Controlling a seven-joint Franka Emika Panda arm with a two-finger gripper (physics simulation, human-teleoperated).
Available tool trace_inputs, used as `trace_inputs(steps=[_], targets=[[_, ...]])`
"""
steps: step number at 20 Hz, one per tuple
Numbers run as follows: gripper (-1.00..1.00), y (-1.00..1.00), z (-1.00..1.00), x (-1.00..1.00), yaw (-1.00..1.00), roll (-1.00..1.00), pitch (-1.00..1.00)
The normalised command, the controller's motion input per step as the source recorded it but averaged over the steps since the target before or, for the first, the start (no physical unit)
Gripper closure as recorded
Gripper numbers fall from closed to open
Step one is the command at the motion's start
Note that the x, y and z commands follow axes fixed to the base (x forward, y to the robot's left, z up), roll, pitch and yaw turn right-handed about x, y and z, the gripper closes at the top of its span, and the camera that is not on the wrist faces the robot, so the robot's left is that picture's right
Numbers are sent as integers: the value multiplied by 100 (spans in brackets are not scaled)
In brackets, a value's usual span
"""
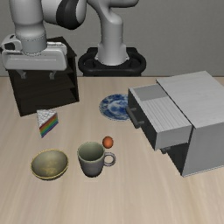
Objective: Pick up the cake and place it on the top of the cabinet
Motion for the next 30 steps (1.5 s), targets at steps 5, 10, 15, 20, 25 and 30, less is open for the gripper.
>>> trace_inputs(steps=[5, 10, 15, 20, 25, 30], targets=[[-100, 0, -100, 0, 0, 0, 0], [-100, 0, -100, 0, 0, 0, 0], [-100, 0, -100, 0, 0, 0, 0], [100, 0, -40, 0, 0, 0, 0], [100, 0, 0, 0, 0, 0, 0], [100, 0, 80, 0, 0, 0, 0]])
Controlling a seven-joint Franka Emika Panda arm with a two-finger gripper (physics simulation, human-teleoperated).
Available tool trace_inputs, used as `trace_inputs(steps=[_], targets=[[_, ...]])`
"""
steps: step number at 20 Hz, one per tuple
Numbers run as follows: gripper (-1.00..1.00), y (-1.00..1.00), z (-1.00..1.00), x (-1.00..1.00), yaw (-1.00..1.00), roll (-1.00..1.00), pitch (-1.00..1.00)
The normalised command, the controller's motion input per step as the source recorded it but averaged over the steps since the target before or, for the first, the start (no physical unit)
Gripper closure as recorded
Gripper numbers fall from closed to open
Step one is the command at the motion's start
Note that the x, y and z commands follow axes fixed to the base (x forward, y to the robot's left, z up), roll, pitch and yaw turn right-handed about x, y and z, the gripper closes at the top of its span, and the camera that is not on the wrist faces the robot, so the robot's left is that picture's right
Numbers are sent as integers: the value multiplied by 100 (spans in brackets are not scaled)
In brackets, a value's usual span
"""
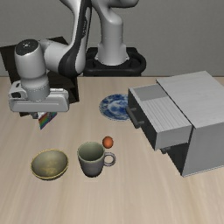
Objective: Pick up the cake and place it on the top of the cabinet
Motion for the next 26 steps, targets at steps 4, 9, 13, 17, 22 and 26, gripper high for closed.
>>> trace_inputs(steps=[4, 9, 13, 17, 22, 26], targets=[[100, 0, 100, 0, 0, 0, 0], [100, 0, 100, 0, 0, 0, 0], [100, 0, 100, 0, 0, 0, 0], [100, 0, 100, 0, 0, 0, 0], [100, 40, 60, 0, 0, 0, 0], [100, 100, 0, 0, 0, 0, 0]])
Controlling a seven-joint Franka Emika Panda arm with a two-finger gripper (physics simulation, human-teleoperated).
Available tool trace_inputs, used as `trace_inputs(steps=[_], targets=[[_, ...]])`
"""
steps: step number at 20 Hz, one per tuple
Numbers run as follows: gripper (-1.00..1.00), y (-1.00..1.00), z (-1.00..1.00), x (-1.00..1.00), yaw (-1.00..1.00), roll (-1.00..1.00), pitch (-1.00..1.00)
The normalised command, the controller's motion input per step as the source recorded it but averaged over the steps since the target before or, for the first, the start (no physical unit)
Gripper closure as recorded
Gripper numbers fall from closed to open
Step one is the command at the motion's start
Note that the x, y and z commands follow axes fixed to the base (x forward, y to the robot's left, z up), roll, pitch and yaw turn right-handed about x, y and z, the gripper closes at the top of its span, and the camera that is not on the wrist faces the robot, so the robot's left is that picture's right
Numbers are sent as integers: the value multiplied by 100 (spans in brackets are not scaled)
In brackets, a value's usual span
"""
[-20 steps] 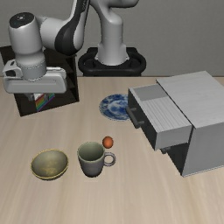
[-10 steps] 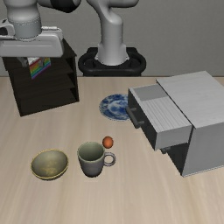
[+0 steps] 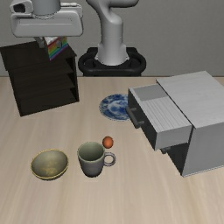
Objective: Pick up the cake and place it on the top of the cabinet
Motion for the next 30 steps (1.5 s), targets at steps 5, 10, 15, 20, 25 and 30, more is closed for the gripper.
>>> trace_inputs(steps=[5, 10, 15, 20, 25, 30], targets=[[100, 100, 0, 0, 0, 0, 0], [100, 100, 0, 0, 0, 0, 0], [100, 100, 0, 0, 0, 0, 0], [100, 100, 0, 0, 0, 0, 0], [100, 100, 0, 0, 0, 0, 0], [100, 100, 0, 0, 0, 0, 0]])
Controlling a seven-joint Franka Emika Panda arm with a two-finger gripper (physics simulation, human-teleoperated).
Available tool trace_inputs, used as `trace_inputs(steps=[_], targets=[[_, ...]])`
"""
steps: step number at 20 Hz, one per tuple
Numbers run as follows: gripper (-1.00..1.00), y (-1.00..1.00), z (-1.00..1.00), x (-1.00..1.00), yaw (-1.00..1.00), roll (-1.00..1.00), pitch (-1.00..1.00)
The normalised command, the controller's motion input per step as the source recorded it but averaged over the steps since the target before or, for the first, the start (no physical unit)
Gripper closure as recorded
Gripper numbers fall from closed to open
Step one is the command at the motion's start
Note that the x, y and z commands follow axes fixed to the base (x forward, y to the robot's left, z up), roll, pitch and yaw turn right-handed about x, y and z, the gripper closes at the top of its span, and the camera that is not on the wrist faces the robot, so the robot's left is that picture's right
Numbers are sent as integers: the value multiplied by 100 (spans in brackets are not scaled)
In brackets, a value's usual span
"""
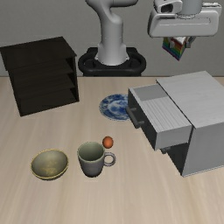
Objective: Pick up the cake and place it on the top of the cabinet
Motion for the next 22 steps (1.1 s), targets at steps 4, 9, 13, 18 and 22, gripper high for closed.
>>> trace_inputs(steps=[4, 9, 13, 18, 22], targets=[[100, 50, 0, 50, 0, 0, 0], [100, 0, 0, 100, 0, 0, 0], [100, 50, 0, 50, 0, 0, 0], [-100, 0, 0, 0, 0, 0, 0], [-100, 0, 0, 0, 0, 0, 0]])
